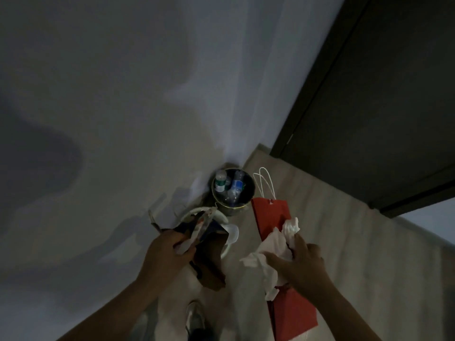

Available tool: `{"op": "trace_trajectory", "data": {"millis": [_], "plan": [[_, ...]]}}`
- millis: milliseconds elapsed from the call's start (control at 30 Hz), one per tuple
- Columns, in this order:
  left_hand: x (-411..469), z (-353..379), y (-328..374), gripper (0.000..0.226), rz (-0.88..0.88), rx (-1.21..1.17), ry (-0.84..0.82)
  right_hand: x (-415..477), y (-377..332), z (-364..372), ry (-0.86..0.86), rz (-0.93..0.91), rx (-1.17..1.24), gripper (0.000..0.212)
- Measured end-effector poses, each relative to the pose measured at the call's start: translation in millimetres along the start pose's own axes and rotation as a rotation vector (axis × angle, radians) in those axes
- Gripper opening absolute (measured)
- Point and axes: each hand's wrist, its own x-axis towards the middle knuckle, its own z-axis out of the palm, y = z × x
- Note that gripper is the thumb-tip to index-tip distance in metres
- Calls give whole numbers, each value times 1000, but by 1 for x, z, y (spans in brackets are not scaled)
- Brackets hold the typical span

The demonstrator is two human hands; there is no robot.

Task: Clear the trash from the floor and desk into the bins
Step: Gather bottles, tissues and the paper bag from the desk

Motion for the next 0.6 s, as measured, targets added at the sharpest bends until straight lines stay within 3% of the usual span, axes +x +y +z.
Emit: {"op": "trace_trajectory", "data": {"millis": [200, 433, 600], "plan": [[63, 66, -42, 25, -78, 34, -88, 67, 15, 30, -79, 60, -32, 109], [125, 158, -102, 50, -125, 27, -127, 164, 47, 75, -126, 43, -159, 117], [157, 211, -154, 16, -196, 70, -160, 222, 73, 114, -181, 109, -100, 115]]}}
